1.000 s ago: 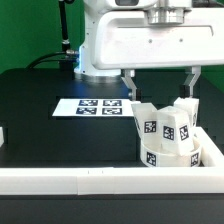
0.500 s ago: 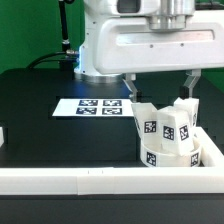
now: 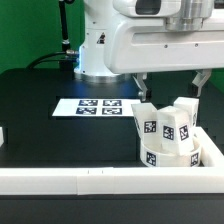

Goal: Assemble stool

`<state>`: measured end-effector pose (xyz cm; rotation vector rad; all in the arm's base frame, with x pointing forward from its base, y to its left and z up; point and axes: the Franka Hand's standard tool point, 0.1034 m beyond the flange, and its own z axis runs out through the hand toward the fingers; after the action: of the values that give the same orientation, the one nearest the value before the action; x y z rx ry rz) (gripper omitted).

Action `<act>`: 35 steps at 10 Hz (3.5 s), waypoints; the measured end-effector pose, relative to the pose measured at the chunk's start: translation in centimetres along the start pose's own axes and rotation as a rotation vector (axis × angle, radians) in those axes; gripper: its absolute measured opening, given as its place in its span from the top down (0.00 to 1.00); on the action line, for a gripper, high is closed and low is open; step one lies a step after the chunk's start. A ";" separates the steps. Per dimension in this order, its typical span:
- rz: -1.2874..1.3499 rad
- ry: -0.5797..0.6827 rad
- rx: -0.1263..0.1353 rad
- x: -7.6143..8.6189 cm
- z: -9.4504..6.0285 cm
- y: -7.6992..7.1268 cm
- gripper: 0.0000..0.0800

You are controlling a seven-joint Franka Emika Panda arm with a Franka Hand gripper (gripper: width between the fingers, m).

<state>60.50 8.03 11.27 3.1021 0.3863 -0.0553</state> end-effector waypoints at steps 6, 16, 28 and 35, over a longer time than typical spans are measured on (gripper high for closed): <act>-0.050 -0.008 -0.005 0.9 1.9 -0.9 0.19; 0.011 -0.005 -0.015 0.7 2.9 -0.4 0.58; 1.371 0.047 0.043 0.8 3.1 -0.9 0.58; 2.249 0.009 0.154 1.3 3.1 -1.5 0.58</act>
Offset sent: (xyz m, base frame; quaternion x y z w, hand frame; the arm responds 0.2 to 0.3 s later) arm 0.0151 0.0145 -0.0069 0.0197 -0.0346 -0.0148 0.9991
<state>61.33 9.74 8.08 1.7371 -2.7196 -0.0156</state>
